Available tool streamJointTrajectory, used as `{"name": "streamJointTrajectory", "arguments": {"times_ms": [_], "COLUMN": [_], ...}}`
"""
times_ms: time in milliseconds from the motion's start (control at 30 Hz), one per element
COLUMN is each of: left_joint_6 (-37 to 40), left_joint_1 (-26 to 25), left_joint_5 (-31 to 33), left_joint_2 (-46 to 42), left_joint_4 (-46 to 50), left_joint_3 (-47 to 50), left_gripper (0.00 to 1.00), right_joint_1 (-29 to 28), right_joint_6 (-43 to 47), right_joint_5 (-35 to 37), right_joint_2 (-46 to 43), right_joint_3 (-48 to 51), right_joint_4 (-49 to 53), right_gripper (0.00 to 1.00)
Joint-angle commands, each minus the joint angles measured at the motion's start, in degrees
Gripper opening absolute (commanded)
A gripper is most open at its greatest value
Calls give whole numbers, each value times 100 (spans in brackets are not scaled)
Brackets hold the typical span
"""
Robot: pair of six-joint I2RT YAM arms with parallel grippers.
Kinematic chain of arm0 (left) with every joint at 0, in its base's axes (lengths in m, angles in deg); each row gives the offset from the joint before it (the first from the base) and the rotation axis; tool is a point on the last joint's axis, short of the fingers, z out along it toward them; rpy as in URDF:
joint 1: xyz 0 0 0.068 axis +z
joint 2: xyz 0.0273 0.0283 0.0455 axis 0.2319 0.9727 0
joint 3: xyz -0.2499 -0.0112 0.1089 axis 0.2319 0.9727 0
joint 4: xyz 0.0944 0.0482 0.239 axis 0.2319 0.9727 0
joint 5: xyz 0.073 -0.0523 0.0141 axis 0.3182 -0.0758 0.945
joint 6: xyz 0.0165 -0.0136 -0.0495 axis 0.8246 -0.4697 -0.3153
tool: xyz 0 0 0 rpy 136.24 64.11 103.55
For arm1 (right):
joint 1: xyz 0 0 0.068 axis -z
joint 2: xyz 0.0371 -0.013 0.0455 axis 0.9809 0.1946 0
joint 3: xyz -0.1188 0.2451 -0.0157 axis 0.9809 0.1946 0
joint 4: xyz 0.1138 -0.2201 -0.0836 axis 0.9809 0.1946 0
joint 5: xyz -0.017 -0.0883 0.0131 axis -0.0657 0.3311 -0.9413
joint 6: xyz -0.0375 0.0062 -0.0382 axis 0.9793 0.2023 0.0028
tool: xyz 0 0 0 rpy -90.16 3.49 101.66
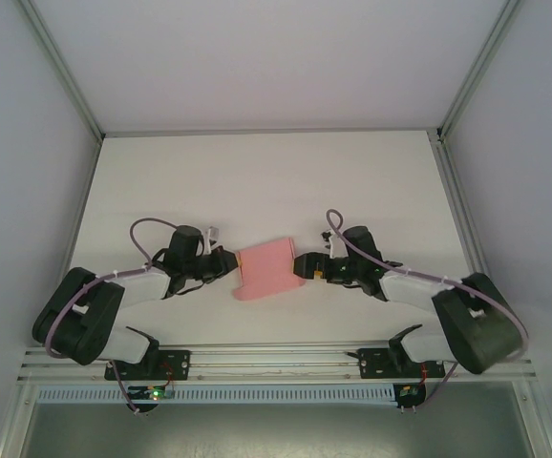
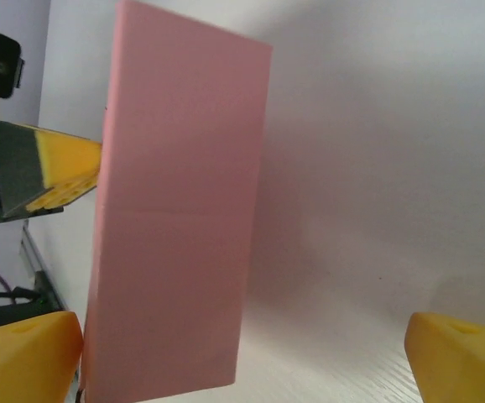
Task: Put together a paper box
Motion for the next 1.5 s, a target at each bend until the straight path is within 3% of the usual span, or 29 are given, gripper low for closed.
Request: {"name": "streamJointTrajectory", "arguments": {"times_ms": [0, 300, 533, 600, 633, 700, 733, 900, 1033, 1133, 1300, 1467], "left_joint_6": [221, 175, 428, 652, 839, 1333, 1718, 3578, 5268, 6694, 8045, 8924], "left_joint_1": [71, 68, 71, 63, 63, 30, -9, -556, -1338, -1871, -2265, -2608], "left_joint_5": [201, 199, 453, 619, 664, 927, 1035, 2226, 2648, 2814, 2803, 3464], "left_joint_2": [-121, 247, 75, -202, -372, -801, -1025, -1613, -1461, -1094, -485, -98], "left_joint_4": [492, 284, 509, 700, 805, 1149, 1264, 1770, 2104, 2454, 2421, 1825], "left_joint_3": [102, 31, -112, -265, -368, -674, -850, -1578, -2162, -2649, -3070, -3080], "left_gripper": [8, 8, 12, 25, 38, 73, 99, 100, 100, 100, 100, 100], "right_joint_1": [30, -252, -130, -56, -6, 57, 86, 347, 892, 1297, 1648, 1717], "right_joint_6": [-383, -747, -857, -878, -902, -829, -887, -1369, -2262, -2635, -3492, -4002], "right_joint_5": [-700, -1337, -1231, -1149, -1090, -1045, -938, -775, -659, -653, -1204, -1425], "right_joint_2": [425, 1171, 935, 808, 746, 625, 548, 164, -122, -205, -274, -284], "right_joint_3": [-82, -516, -420, -444, -510, -718, -844, -1361, -1777, -2180, -2455, -2450], "right_joint_4": [-991, -2152, -2153, -1861, -1598, -1009, -689, 141, 955, 1810, 1968, 2091], "right_gripper": [98, 79, 43, 40, 40, 38, 36, 35, 41, 38, 36, 32]}}
